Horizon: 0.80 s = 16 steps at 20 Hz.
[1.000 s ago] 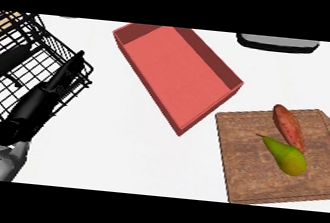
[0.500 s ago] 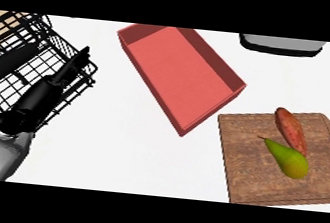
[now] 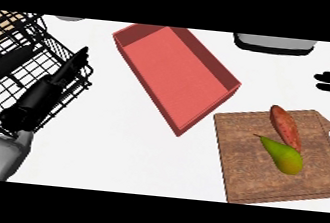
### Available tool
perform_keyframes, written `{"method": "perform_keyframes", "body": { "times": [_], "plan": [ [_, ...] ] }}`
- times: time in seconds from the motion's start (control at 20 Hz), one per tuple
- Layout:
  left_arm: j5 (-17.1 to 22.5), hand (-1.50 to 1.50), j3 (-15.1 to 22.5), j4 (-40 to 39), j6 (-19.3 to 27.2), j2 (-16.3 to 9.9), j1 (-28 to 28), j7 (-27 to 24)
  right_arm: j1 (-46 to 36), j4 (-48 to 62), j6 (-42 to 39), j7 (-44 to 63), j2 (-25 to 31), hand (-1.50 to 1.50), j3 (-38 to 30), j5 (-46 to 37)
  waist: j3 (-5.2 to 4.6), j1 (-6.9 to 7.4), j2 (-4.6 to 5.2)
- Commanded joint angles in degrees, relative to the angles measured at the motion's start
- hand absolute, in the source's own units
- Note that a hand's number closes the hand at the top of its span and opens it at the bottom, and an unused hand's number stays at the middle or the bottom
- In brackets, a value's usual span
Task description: Pick the sweet potato from the cutting board and place it in the cardboard box
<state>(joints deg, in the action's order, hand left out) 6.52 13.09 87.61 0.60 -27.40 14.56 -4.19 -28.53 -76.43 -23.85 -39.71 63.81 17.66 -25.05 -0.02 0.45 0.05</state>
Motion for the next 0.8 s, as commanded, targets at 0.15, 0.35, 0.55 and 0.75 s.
{"method": "perform_keyframes", "body": {
  "times": [0.15, 0.35, 0.55, 0.75],
  "plan": [
    [-2.6, 0.0, -1.58, -0.93, -0.78, 1.74, -0.96, -0.92, 2.87, -9.33, -5.84, 9.76, -3.83, -1.5, 0.64, -4.17, -0.02, -0.63, -0.15],
    [-5.17, 0.0, -0.52, -1.78, 0.16, 5.04, -0.21, -0.71, 2.2, -7.65, -9.53, 10.42, -5.76, -1.5, 0.48, -6.87, -0.01, -0.33, -0.01],
    [-4.44, 0.0, -4.09, -0.45, -4.39, 2.69, -4.18, -3.82, 5.81, -7.34, -6.57, 8.69, -7.06, -1.5, -3.07, -11.41, 0.01, -0.27, -0.07],
    [-4.06, 0.0, -5.66, -3.94, -6.1, 4.49, -1.3, -3.07, 9.96, -12.91, -5.09, 12.35, -9.89, -1.5, -3.8, -14.85, 0.01, -0.74, -0.09]
  ]
}}
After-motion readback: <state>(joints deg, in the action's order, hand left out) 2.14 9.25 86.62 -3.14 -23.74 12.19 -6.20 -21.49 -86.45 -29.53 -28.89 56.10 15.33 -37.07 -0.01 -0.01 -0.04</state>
